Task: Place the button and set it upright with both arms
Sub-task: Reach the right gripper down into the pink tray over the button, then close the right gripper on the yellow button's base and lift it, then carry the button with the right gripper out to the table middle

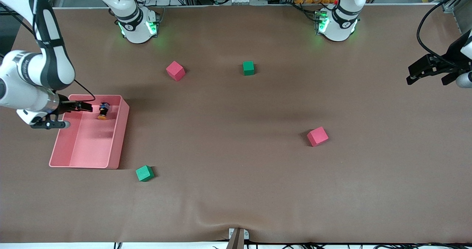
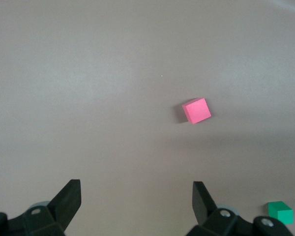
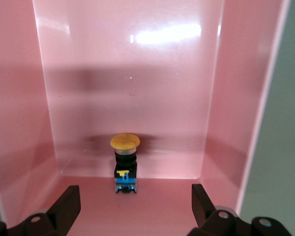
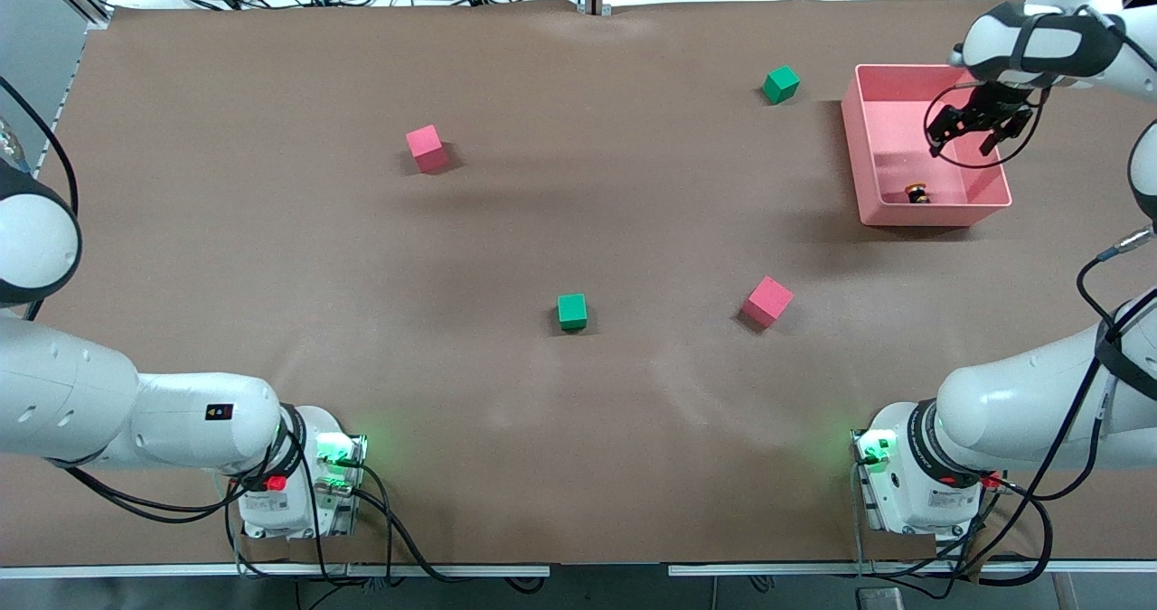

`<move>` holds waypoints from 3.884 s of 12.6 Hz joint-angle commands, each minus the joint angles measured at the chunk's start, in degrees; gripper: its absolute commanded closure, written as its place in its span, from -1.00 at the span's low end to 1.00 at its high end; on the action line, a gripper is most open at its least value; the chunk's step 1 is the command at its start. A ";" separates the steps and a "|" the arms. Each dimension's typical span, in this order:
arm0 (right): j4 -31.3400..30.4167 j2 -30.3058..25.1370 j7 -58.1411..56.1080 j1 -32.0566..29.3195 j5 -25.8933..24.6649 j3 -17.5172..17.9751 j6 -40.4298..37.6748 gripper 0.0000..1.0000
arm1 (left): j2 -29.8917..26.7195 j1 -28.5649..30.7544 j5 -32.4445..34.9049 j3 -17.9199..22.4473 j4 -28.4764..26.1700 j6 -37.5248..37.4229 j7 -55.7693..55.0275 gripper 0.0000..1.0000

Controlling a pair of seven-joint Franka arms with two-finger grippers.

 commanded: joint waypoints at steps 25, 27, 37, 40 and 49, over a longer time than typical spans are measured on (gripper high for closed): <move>-11.13 7.75 -1.11 0.26 -0.65 0.24 22.25 -1.00 | 0.85 -0.23 0.36 -0.31 0.35 -0.80 0.41 -1.00; -11.13 7.75 -1.19 0.26 -0.65 0.24 22.25 -1.00 | 0.85 -0.23 0.36 -0.31 0.35 -0.80 0.33 -1.00; -10.43 7.22 -1.11 1.84 -0.74 0.24 21.55 1.00 | 1.20 -0.23 -0.08 -0.40 0.35 -0.80 0.33 -1.00; -5.44 6.60 -2.33 1.85 -0.74 0.33 14.65 1.00 | 1.29 -0.14 -0.08 -0.40 0.35 -0.80 0.41 -1.00; 14.16 5.11 -10.06 5.70 -0.74 0.42 -8.14 1.00 | 1.64 -0.23 -0.08 -0.40 0.52 -0.80 0.59 -1.00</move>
